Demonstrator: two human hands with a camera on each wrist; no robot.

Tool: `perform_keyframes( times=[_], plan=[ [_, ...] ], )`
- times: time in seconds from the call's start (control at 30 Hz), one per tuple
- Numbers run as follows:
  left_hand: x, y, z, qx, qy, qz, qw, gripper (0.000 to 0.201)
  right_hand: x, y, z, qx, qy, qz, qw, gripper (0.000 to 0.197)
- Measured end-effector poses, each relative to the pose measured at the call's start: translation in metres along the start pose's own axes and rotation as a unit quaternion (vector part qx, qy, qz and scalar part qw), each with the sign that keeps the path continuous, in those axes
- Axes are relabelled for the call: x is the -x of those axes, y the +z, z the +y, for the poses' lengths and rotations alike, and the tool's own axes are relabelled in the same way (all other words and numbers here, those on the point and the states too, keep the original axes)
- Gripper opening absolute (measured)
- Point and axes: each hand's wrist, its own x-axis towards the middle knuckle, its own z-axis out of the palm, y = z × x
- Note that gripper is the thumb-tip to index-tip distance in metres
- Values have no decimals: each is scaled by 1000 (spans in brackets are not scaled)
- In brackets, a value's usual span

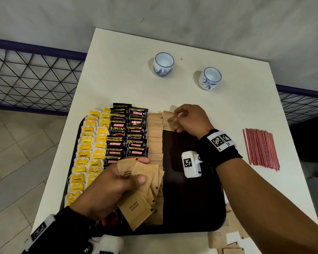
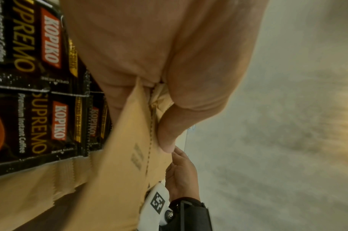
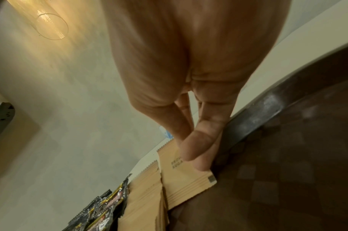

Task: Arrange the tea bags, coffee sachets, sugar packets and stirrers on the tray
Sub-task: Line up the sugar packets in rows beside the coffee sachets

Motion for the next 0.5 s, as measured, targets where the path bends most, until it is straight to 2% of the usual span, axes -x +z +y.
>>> perform_keyframes(
  times=[0.07,0.23,0.33,0.4,0.5],
  plan=[
    [0,1,1,0,0,1,1000,50,0,-2,1,-13,-1,3,1000,27],
    [-3,2,2,7,-4,12,1000,48,11,-12,3,-30,-10,27,999,28],
    [-7,5,4,7,-6,29,1000,44,29,-18,0,-33,-28,43,998,21],
    [-10,8,7,10,-6,40,999,45,46,-17,-2,-53,-33,8,998,9],
    [-15,11,10,9,1,46,999,47,75,-12,-3,-90,-9,-121,989,7]
  ],
)
